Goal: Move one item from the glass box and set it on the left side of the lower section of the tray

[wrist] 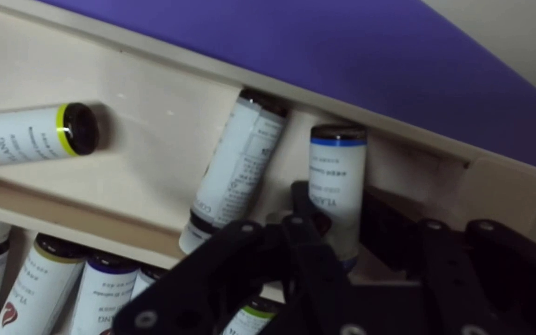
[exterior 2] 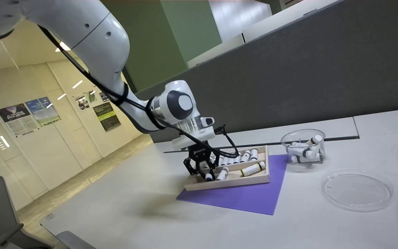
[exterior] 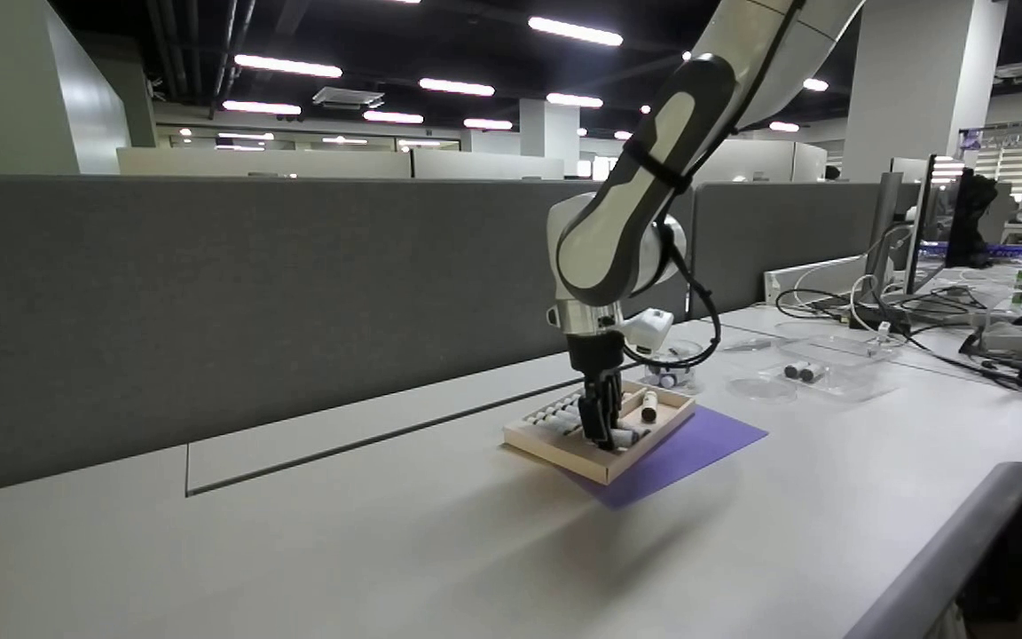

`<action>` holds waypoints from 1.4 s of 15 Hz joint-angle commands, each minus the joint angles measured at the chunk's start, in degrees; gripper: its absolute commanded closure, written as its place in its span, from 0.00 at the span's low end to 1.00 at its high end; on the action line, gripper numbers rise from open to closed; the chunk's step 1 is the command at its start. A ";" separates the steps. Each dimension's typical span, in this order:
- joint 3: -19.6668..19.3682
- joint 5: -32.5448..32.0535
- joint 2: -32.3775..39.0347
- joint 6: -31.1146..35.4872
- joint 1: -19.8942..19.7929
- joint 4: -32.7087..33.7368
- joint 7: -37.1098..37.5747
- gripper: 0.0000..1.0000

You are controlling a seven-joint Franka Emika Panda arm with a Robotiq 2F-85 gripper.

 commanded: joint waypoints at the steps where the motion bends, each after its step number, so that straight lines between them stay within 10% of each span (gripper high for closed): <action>1: 0.13 0.60 0.74 2.59 -0.24 -0.58 1.12 0.95; 4: 0.11 0.32 -0.04 2.47 -0.09 -1.24 0.91 0.92; 5: 0.15 0.19 -0.43 2.53 -0.09 -1.52 0.71 0.54; 13: 1.44 -0.39 -8.90 5.52 0.05 -6.33 -0.68 0.02; 15: 1.35 0.02 -5.39 4.75 0.16 -2.75 -0.97 0.11; 21: 1.36 0.05 -9.50 4.70 0.14 -5.44 -1.34 0.00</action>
